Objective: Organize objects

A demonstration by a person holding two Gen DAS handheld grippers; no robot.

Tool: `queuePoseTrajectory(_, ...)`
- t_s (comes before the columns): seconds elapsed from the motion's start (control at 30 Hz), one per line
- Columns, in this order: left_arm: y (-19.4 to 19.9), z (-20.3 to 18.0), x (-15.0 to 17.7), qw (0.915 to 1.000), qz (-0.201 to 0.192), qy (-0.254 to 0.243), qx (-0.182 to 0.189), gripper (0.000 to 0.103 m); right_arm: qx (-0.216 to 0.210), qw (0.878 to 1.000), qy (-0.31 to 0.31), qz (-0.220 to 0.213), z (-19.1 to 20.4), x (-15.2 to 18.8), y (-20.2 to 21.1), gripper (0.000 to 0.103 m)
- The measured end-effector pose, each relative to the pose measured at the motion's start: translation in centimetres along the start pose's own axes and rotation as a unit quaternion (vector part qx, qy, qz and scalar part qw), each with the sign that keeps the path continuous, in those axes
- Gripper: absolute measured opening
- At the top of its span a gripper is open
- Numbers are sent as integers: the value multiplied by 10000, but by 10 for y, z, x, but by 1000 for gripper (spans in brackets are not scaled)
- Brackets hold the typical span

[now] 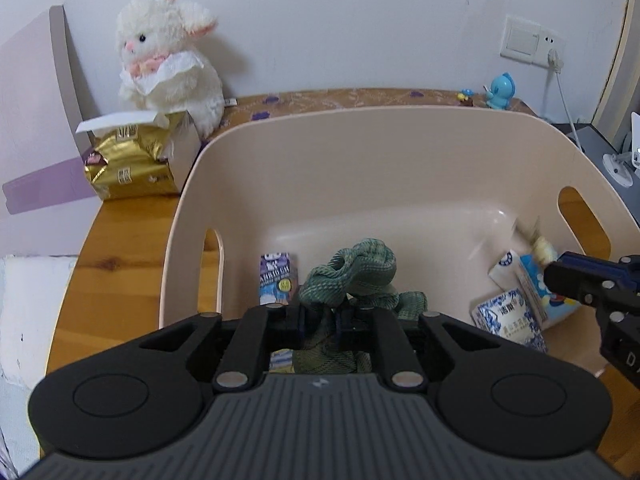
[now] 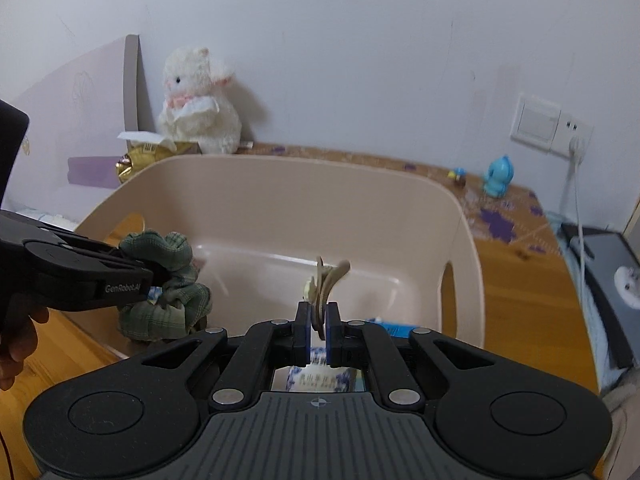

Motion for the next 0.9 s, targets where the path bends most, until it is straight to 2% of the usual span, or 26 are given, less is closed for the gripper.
queuePoseTrajectory(0.03,1,0,1,10000,19,4,-4,40,3,10000,-21,-2,-1,0,1,33)
queuePoseTrajectory(0.07,4,-1,1,10000,-16,7,60,43,-8,10000,-56,-9,-1,0,3,41)
queuePoseTrajectory(0.1,8,-2,0,9999,-54,4,106,49,13,10000,-81,-56,-2,-1,7,57)
queuePoseTrajectory(0.13,12,-4,-1,9999,-102,-12,118,55,33,9999,-73,-110,-3,-2,12,65)
queuePoseTrajectory(0.17,16,-6,-3,9998,-169,-61,114,63,57,9998,-47,-161,-3,-4,17,66)
queuePoseTrajectory(0.2,21,-8,-4,9996,-242,-116,59,80,69,9998,-36,-181,-4,-5,22,69)
queuePoseTrajectory(0.23,27,-10,-6,9992,-357,-168,11,88,67,9998,-34,-195,-4,-7,27,75)
queuePoseTrajectory(0.37,49,-15,-11,9978,-589,-290,-15,89,130,9996,15,-259,-5,-13,45,86)
queuePoseTrajectory(0.43,59,-16,-12,9976,-627,-288,-11,91,175,9995,22,-267,-6,-14,54,97)
queuePoseTrajectory(0.63,86,-18,-6,9968,-724,-331,-56,92,229,9991,-40,-368,-9,-11,81,103)
queuePoseTrajectory(0.9,120,-14,17,9968,-761,-262,-21,92,317,9989,16,-353,-6,2,114,103)
Point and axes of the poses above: each gripper's, at about its wrist camera, not at the fingertips, and y roughly against the way its jaws point, z to its left, x to its underside, the point moved 5 cm from there along -y, roughly the way its jaws point, and after that the axes turned 11 degrees about -z, right-handed, at the moved point
